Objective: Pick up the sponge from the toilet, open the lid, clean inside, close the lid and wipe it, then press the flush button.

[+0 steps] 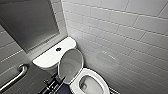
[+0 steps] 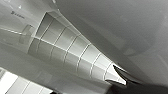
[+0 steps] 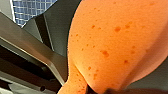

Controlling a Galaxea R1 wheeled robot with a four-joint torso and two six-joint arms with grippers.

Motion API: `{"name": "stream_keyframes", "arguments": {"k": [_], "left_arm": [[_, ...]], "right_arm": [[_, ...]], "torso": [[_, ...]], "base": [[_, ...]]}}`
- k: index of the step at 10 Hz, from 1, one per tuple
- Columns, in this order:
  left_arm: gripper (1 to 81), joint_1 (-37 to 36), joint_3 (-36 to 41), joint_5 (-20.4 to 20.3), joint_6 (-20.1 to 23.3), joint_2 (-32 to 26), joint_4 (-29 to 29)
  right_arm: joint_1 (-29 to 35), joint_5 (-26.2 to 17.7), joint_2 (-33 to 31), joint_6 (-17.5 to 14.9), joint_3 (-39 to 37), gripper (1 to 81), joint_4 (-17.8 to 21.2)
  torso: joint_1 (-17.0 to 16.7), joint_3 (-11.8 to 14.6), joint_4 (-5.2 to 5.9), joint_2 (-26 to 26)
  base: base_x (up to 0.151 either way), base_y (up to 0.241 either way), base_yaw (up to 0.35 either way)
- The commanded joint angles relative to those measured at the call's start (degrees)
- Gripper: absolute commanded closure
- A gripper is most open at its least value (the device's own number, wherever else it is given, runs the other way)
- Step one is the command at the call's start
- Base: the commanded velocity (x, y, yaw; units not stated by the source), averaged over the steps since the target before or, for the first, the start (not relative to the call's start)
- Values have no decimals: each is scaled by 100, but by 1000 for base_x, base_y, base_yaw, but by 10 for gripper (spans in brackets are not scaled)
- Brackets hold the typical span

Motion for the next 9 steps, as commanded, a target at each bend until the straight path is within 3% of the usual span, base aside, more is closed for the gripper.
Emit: {"name": "stream_keyframes", "arguments": {"k": [1, 3, 6, 9], "left_arm": [[10, -714, -368, -986, 259, -754, -465], [10, -644, -368, -1030, 206, -780, -412], [10, -591, -473, -986, -75, -456, 166], [10, -512, -571, -1003, -127, -411, 212]], "right_arm": [[-159, -598, 43, -17, 297, 811, -173], [-151, -598, 8, -17, 385, 811, -173], [-133, -598, -1, -17, 411, 811, -173], [-151, -598, -10, -17, 403, 811, -173]], "torso": [[0, 0, 0, 0], [0, 0, 0, 0], [0, 0, 0, 0], [0, 0, 0, 0]], "base": [[0, 0, 0], [0, 0, 0], [0, 0, 0], [0, 0, 0]]}}
